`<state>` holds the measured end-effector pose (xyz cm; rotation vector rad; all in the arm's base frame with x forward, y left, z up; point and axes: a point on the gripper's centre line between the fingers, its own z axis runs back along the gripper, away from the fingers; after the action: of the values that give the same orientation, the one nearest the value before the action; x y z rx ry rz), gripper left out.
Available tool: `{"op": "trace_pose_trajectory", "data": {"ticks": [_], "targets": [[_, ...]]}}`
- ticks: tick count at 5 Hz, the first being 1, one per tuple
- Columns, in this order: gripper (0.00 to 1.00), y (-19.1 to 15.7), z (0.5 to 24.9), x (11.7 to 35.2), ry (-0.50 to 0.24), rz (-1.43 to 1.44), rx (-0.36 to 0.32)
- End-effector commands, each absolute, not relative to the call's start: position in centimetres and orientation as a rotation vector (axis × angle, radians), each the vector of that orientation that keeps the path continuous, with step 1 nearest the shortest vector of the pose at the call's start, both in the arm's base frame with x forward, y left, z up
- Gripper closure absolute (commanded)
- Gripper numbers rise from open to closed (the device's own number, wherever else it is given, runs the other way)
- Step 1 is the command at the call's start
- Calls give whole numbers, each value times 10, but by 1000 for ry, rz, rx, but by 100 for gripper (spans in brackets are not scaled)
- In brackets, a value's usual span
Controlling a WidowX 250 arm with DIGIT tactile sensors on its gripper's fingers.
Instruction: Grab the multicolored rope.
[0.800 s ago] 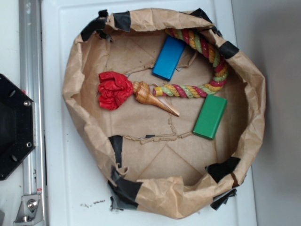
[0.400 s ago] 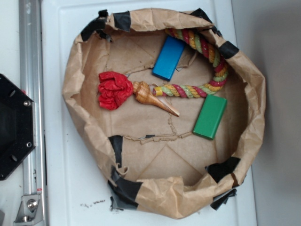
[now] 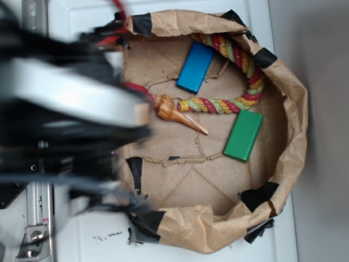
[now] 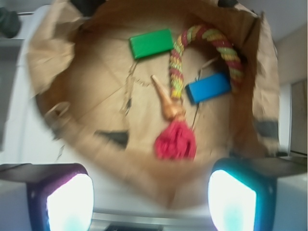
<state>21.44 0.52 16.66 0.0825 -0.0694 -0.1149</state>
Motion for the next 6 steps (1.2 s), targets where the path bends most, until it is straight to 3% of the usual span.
{"op": "trace_pose_trajectory", "data": {"ticks": [1,2,4,5,6], "targets": [[0,30,106,269,-51,-137,85],[0,40,69,281,14,-57,46],[0,37,33,314,45,-112,67],[0,33,1,312,124,-115,63],[100,48,-15,295,172,-70,35]]}}
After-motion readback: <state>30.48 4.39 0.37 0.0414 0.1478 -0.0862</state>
